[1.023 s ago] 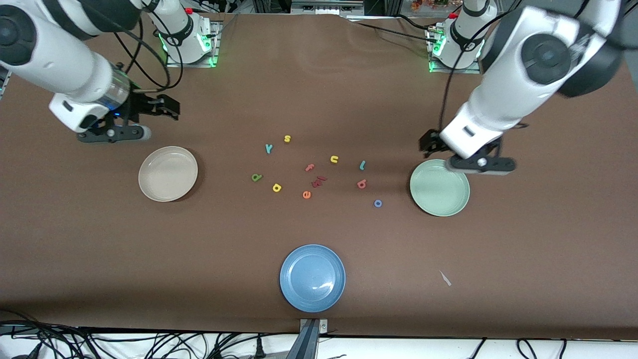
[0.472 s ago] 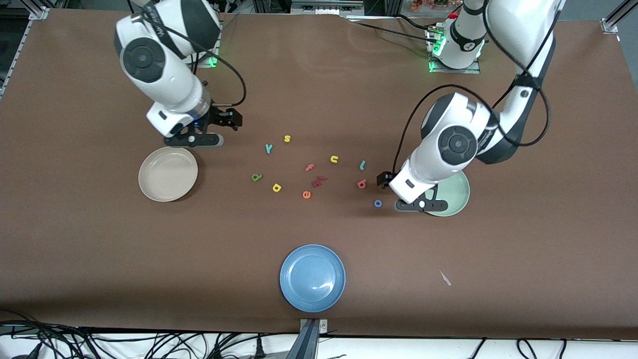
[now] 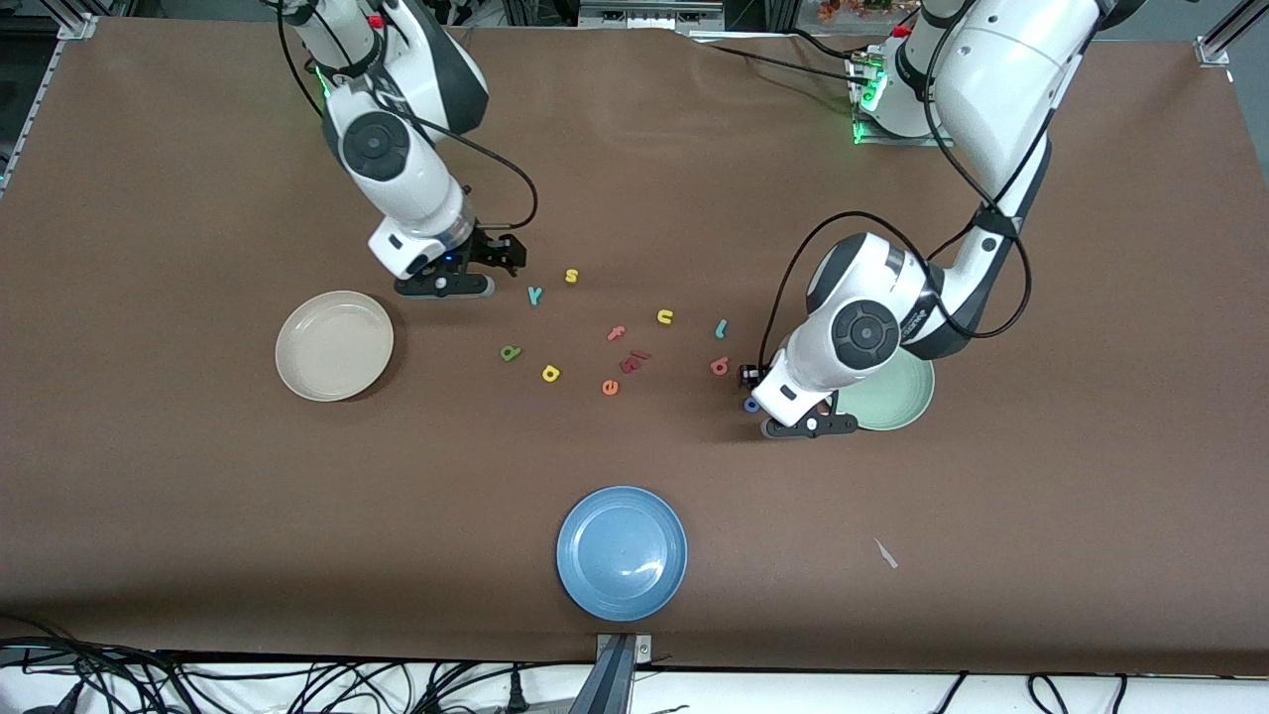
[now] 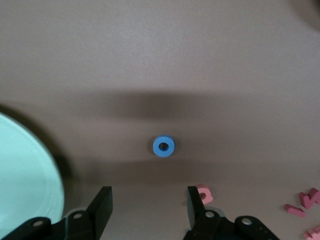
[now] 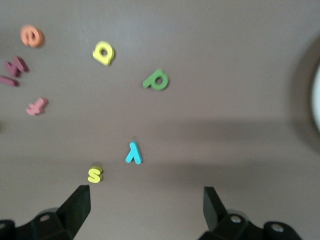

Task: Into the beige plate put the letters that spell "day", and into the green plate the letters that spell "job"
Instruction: 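Grasp the cyan y with the right gripper while the left gripper grasps the o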

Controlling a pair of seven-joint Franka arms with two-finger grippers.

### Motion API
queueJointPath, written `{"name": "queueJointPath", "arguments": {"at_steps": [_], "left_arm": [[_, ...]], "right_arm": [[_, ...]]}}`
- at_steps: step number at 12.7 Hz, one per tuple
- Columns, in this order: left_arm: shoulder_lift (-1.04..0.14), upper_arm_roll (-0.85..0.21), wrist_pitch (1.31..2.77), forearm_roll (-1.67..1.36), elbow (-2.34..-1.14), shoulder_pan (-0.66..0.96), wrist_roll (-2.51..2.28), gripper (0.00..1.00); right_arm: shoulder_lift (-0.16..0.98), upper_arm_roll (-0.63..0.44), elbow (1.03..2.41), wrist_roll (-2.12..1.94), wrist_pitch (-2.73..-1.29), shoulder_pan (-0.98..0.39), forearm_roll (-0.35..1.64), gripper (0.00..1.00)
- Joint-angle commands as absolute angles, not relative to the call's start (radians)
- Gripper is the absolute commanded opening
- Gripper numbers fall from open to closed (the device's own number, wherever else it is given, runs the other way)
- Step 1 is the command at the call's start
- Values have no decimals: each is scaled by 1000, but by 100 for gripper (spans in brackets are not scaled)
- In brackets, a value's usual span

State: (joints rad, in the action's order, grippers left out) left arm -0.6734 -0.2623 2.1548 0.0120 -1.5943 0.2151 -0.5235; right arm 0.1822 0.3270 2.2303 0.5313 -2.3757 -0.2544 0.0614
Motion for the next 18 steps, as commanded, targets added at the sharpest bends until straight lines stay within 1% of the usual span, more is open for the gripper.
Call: {"name": "queueJointPath", "arguments": {"at_steps": [1,3,4,8,10,12,13,15,16,17,18], "left_arm": [[-724,-250,2210,15,-1563,245,-540,66],[-745,-247,2229,32,-1562,252,-548,61],[-749,-247,2230,58,-1562,252,-546,60],[-772,-238,2301,115,-1560,278,-558,60],[-791,-236,2310,138,-1562,278,-558,60],[-798,-235,2324,179,-1562,275,-558,60],[-799,-235,2325,184,-1562,273,-560,56],[-822,-235,2338,184,-1562,278,-560,29],[-824,-235,2371,186,-1566,275,-561,25],[-824,-235,2375,186,-1566,278,-578,0],[-824,-235,2375,190,-1563,282,-587,0]], "right_arm": [[233,328,2238,566,-2442,-287,60,100],[267,328,2240,584,-2486,-310,57,100],[282,328,2243,591,-2511,-317,57,100],[368,324,2244,589,-2637,-324,37,100],[396,311,2241,589,-2655,-322,34,100],[397,292,2241,595,-2655,-322,32,100],[403,285,2240,604,-2654,-324,32,100],[410,273,2237,617,-2652,-353,23,100],[410,250,2237,626,-2652,-379,5,100],[410,221,2237,638,-2652,-414,-1,100],[411,201,2237,649,-2652,-454,-3,100]]}}
